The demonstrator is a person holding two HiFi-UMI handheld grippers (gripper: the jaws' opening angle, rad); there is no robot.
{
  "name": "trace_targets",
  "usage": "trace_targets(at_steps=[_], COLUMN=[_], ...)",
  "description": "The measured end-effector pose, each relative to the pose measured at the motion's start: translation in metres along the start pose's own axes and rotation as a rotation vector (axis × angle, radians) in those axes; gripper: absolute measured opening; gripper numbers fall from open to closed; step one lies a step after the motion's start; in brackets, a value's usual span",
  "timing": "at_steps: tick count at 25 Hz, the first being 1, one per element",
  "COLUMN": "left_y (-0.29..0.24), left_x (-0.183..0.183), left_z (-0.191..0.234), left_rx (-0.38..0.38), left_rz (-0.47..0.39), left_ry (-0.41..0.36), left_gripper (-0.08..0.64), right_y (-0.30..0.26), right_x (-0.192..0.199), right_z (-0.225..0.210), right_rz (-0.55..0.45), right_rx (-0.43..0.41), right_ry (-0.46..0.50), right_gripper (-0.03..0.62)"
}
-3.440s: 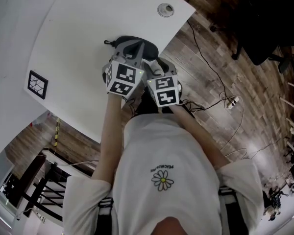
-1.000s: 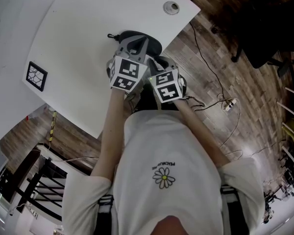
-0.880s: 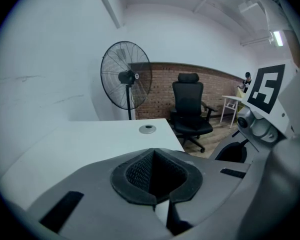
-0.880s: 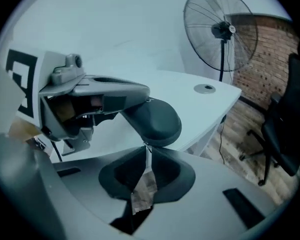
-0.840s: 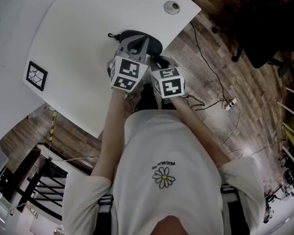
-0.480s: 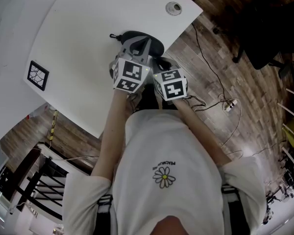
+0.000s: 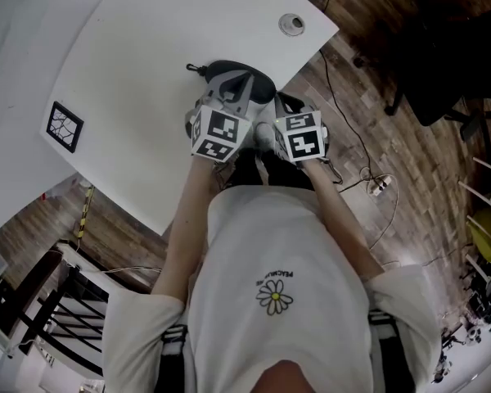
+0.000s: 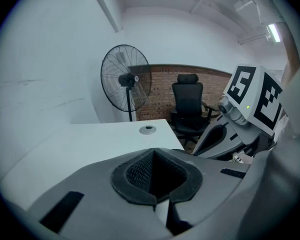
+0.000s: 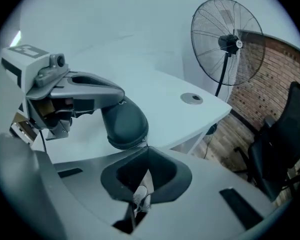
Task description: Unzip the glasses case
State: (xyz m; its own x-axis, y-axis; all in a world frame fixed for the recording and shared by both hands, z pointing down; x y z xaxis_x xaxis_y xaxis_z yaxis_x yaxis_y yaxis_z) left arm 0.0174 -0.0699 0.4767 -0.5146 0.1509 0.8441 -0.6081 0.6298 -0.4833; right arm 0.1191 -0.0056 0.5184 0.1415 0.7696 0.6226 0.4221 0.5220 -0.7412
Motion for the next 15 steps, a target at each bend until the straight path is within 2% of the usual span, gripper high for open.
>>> trace_targets(at_steps=[3,7,11,13,15], left_y=[0.004,0.018,0.03,0.033,0.037], left_x=[-0.001,0.002,0.009,0.014,0.018], left_z=[0.001,0.006,0.009,0.01,0.013], left_rx=[-0.008,-0.044,-0.093,-0.131,-0.161], left_rz=[0.033,0.078,0.139,0.145,0.133], left_ry=[0.002,0.076,0.05,0.049,0.064], left_gripper=[0.012,0.012,0.012,0.012,0.012], right_y=[-0.001,0.001,-0.008,-0.013,-0.014], right_x=[-0.001,0.007,0.006,0.005,0.002], right_z=[0.011,0.047,0.101,0.111,0.107], right_rz=[0.037,0.088,0.122,0.125,0.123], right_rx=[-0.059,-0.191,-0.333,-0.345,-0.337], right_ry=[0.091,0.216,0.385,0.416,0.395], right_gripper=[0.006,0.006,0.006,0.006,0.006])
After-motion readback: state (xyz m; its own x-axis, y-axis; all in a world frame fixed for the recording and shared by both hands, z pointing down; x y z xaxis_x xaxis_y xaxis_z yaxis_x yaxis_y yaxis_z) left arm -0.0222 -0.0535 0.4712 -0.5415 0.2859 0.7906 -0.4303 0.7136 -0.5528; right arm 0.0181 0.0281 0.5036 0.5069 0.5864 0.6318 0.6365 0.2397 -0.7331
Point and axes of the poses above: the fingertips, and each gripper's own axes: y backward along the fingers, z to its left, x out of its underside, the point moved 6 cm from there along y, backward along the fingers, and after that the axes turned 14 degrees about -x, right-handed, at the moved point
